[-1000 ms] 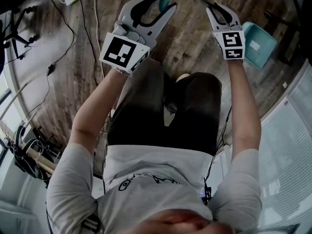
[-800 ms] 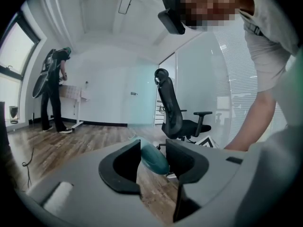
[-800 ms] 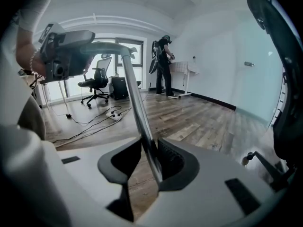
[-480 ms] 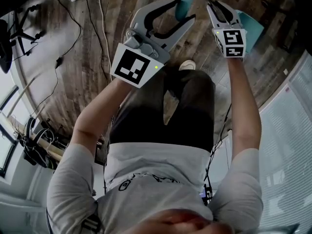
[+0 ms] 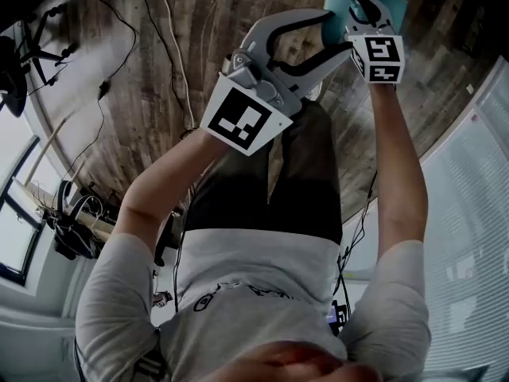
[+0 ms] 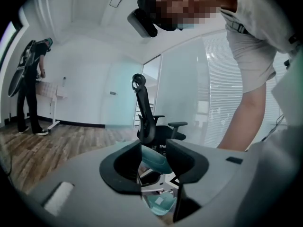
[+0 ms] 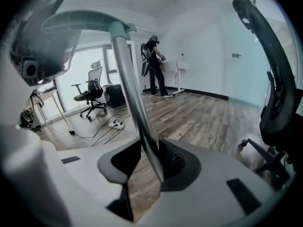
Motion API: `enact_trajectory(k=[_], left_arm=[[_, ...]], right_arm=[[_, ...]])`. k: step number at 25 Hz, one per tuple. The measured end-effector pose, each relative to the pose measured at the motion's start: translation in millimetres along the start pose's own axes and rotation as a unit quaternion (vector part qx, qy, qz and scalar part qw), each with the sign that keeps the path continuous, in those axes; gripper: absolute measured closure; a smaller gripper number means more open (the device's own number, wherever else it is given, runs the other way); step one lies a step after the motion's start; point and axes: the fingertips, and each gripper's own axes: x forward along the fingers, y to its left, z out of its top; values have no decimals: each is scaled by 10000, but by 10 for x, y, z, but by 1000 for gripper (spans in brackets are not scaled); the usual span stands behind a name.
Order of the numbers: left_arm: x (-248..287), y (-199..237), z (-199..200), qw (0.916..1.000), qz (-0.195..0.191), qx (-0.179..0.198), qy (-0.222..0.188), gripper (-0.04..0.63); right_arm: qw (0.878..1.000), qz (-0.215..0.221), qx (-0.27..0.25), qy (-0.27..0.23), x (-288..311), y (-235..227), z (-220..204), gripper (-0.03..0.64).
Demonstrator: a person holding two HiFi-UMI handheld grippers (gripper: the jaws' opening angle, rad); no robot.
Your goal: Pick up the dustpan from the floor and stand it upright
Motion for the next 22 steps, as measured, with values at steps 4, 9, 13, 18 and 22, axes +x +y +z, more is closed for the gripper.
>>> enact_trajectory(k=[4,9,13,18,22], left_arm=[[107,-265,113,9995,-305,-22,106,440],[176,-423,201,9984,-537,17,202,440],[199,-415,231,9980,-591,-4,215,440],[185,-416,254,9977,-592,-2,340,440],[58,-473,329,9978,-548,15,375,440]], right_arm=[[9998,-135,112,63,-186,23,129,520],[9986,-389,352,107,-368,-7,197,520],[9977,-472,476,96,-494,-41,207,520],[9973,-531,497,83,-680,-77,172,520],[9964,-655,533,55,-906,-72,131,517]])
